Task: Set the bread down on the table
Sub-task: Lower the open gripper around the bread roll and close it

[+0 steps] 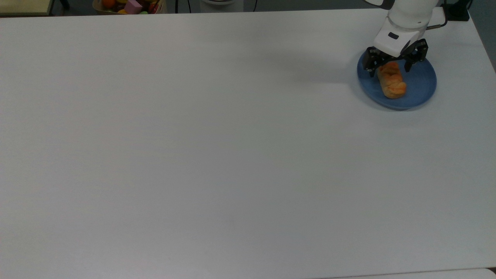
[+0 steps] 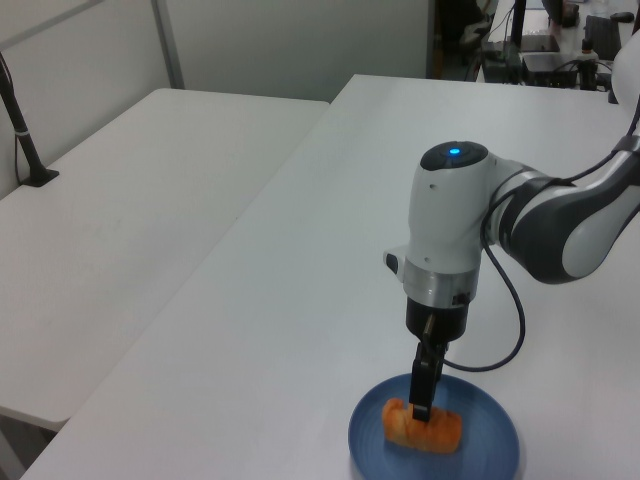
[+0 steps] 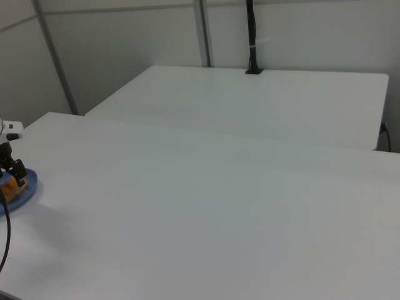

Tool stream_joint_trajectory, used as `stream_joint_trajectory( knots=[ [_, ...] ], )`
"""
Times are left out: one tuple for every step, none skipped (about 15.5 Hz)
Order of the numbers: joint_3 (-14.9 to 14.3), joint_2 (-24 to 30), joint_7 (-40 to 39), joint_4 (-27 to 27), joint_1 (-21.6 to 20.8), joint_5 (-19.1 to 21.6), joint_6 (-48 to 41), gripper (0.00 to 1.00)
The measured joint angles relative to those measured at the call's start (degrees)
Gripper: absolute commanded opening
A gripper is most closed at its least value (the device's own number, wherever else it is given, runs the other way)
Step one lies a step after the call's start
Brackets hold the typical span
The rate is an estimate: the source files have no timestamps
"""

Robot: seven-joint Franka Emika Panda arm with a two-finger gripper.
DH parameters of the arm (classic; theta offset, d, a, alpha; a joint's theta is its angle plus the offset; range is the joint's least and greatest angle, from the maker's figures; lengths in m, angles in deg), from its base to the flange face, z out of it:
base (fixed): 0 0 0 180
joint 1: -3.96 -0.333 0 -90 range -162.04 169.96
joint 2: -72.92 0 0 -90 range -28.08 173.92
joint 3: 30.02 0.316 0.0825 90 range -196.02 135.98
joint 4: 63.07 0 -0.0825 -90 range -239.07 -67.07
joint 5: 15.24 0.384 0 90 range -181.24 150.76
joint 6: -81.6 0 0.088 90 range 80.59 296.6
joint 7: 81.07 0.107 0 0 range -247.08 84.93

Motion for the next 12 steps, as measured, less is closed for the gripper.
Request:
stream_joint_trajectory(
  knots=[
    [0.03, -0.52, 1.00, 0.16, -0.26, -1.14, 0.36, 1.00],
    [0.10, -1.27, 2.22, 0.58, -0.55, -2.48, 0.52, 1.00],
    [0.12, -2.21, 3.53, 1.31, -0.92, -3.85, 0.63, 1.00],
    [0.14, -3.31, 4.81, 2.23, -1.30, -5.25, 0.73, 1.00],
    [0.15, -4.43, 6.03, 3.33, -1.69, -6.50, 0.85, 0.98],
    [0.17, -5.32, 6.76, 4.23, -1.95, -7.14, 0.95, 0.85],
    [0.17, -5.95, 7.09, 4.89, -2.13, -7.42, 1.02, 0.66],
    [0.17, -6.29, 7.17, 5.28, -2.23, -7.52, 1.19, 0.40],
    [0.19, -6.47, 7.17, 5.56, -2.33, -7.53, 1.38, 0.19],
    [0.20, -6.56, 7.17, 5.67, -2.46, -7.54, 1.48, 0.00],
    [0.23, -6.62, 7.17, 5.68, -2.58, -7.54, 1.50, 0.00],
    [0.26, -6.65, 7.17, 5.68, -2.68, -7.61, 1.50, 0.00]
  ],
)
